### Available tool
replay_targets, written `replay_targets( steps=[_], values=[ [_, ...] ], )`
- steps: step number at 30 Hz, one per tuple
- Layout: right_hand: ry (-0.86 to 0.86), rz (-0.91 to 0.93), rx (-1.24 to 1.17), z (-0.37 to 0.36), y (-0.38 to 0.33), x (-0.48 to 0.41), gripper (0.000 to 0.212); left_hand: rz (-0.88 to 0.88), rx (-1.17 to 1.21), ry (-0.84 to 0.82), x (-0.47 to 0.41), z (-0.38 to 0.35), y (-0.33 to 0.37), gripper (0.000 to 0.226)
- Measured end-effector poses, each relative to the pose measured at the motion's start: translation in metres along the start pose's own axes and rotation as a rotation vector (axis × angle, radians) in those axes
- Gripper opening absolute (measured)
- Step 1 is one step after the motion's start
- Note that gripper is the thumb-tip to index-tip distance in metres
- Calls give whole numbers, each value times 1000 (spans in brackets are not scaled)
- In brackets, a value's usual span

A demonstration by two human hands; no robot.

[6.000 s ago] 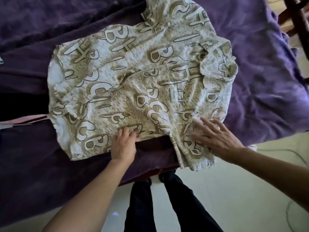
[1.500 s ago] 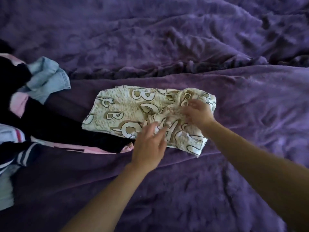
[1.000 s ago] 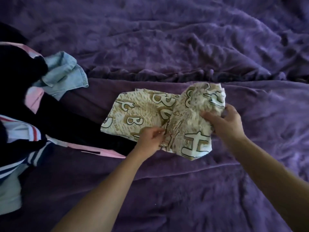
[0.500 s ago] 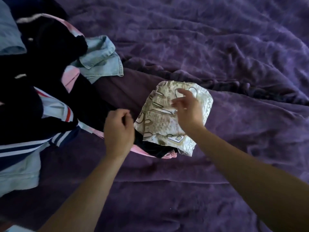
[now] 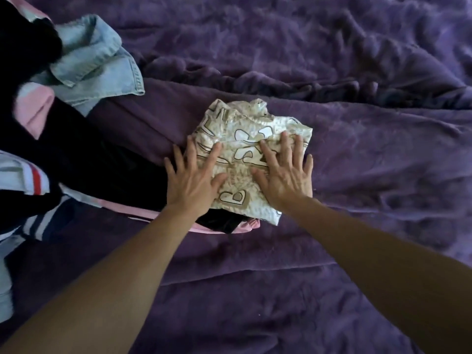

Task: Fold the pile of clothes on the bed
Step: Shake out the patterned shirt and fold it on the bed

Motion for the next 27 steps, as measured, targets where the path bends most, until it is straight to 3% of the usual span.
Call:
replay_targets(
  steps=[4, 10, 15, 20, 27],
  values=[
    [105, -193, -258, 11, 16, 14, 80, 10, 262, 102, -9, 31, 16, 66],
    [166, -352, -653, 18, 2, 35, 63, 46, 402, 29, -16, 52, 42, 52],
    [268, -268, -641, 52, 45, 80, 62, 62, 489, 117, 25, 91, 82, 40],
    [349, -277, -607, 86, 133, 171, 68, -58, 609, 198, 109, 110, 184, 40],
    [342, -328, -512, 82, 284, 308, 71, -107, 696, 78, 211, 72, 346, 42]
  ],
)
Point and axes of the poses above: each hand's wrist, its own x-axis away from the middle knuckle, its own z-axis out of the back of the hand, y = z × x, the point moved 8 cm from there along -x, towards the middle knuckle, and after that the axes turned 6 degrees about z, right-handed, at the moved point
